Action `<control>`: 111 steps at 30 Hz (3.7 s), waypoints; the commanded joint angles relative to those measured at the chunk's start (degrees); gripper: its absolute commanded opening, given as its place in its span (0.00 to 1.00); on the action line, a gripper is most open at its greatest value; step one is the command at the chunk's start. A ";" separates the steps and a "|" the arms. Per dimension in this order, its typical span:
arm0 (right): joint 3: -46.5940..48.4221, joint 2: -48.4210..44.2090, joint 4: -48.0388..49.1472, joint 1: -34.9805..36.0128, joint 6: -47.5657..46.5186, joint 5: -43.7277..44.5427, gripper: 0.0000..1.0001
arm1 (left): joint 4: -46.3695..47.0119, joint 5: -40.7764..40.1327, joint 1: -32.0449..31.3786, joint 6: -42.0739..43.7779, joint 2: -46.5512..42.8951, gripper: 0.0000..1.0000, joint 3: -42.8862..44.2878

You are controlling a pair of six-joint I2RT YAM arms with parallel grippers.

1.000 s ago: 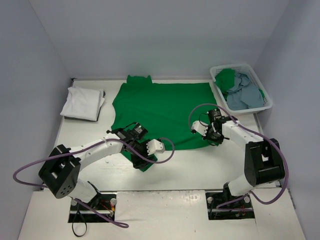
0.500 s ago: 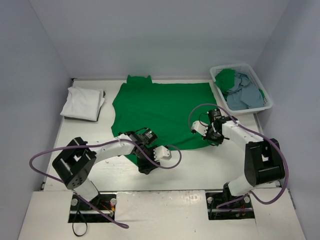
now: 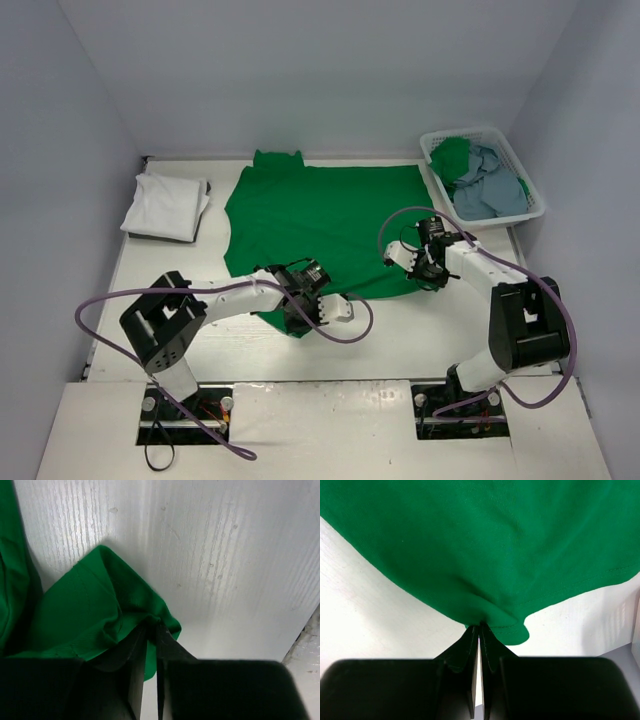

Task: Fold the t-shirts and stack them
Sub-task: Pick up the flattened T-shirt from the center of the board, then fold the flattened T-shirt at the center of the board.

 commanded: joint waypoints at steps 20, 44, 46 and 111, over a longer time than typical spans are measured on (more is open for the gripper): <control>0.75 -6.36 -1.81 -0.99 -2.33 -1.34 0.00 | -25.26 11.04 11.61 7.17 -10.50 0.00 9.10; 12.08 0.84 -1.46 -3.45 -3.74 -6.34 0.00 | -16.22 10.60 28.49 7.09 -14.73 0.00 16.56; 12.70 2.59 -1.28 -3.45 -3.65 -6.52 0.00 | -15.87 10.61 29.19 7.09 -13.85 0.00 17.62; 39.60 33.10 13.22 -6.52 6.54 -4.59 0.00 | 13.40 -12.41 38.95 4.89 15.86 0.00 36.88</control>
